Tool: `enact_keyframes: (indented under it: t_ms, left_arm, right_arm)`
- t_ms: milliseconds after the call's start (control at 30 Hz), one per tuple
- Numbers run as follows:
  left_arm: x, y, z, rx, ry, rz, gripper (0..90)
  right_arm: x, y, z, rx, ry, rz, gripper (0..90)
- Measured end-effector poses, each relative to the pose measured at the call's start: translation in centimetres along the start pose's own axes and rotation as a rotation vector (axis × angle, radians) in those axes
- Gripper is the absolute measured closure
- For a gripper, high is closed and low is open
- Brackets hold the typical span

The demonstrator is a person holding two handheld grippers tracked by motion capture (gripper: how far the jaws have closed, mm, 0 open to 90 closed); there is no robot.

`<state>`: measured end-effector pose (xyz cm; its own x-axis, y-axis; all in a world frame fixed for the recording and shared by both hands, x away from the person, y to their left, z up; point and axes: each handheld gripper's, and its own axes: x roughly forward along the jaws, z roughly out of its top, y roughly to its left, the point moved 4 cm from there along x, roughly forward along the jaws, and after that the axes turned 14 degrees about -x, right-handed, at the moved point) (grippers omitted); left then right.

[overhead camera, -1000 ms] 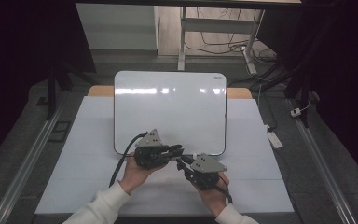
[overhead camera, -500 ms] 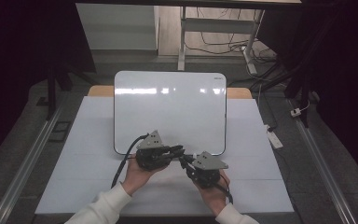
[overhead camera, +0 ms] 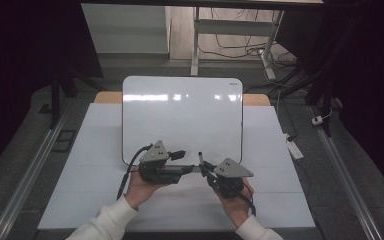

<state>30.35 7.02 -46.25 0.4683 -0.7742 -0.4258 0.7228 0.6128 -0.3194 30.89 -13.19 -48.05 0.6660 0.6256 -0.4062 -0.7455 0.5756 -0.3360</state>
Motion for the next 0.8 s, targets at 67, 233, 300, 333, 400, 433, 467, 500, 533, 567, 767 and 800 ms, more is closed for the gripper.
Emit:
enact_keyframes:
  t_ms: [67, 233, 300, 333, 400, 433, 467, 500, 533, 567, 767, 800]
  left_arm:
    - [-0.9, 0.9, -0.7, -0.014, 0.016, 0.03, 38.1]
    - [-3.0, 3.1, -2.8, -0.069, 0.056, 0.09, 33.1]
    - [-3.9, 3.8, -3.8, -0.091, 0.065, 0.113, 32.3]
    - [-4.4, 4.2, -4.2, -0.101, 0.069, 0.122, 31.9]
    - [-5.3, 4.8, -5.2, -0.121, 0.077, 0.143, 31.4]
    - [-5.9, 5.1, -5.6, -0.129, 0.08, 0.155, 31.2]
    - [-6.4, 5.4, -6.1, -0.136, 0.083, 0.168, 31.1]
    - [-6.9, 5.7, -6.5, -0.143, 0.084, 0.179, 30.9]
    - [-7.4, 5.9, -6.9, -0.149, 0.085, 0.188, 30.7]
    - [-7.8, 6.1, -7.3, -0.155, 0.085, 0.198, 30.6]
    - [-9.9, 7.1, -9.1, -0.191, 0.087, 0.234, 30.1]
    - [-10.2, 7.3, -9.2, -0.198, 0.085, 0.239, 30.0]
  right_arm:
    - [-0.5, -1.0, -0.1, 0.017, 0.005, -0.026, 80.9]
    - [-1.6, -4.0, -0.7, 0.068, 0.037, -0.097, 80.9]
    - [-2.0, -5.1, -1.0, 0.09, 0.054, -0.122, 80.9]
    - [-2.1, -5.6, -1.1, 0.104, 0.061, -0.132, 80.9]
    - [-2.3, -6.5, -1.5, 0.125, 0.074, -0.149, 80.9]
    - [-2.4, -6.9, -1.7, 0.133, 0.082, -0.157, 80.9]
    - [-2.4, -7.2, -1.9, 0.142, 0.086, -0.162, 80.9]
    - [-2.4, -7.5, -2.1, 0.15, 0.092, -0.167, 80.9]
    - [-2.4, -7.8, -2.3, 0.154, 0.097, -0.174, 80.9]
    - [-2.3, -8.1, -2.5, 0.162, 0.105, -0.177, 80.8]
    - [-0.5, -9.2, -3.6, 0.216, 0.153, -0.166, 80.8]
    - [-0.1, -9.3, -3.7, 0.221, 0.163, -0.162, 80.8]
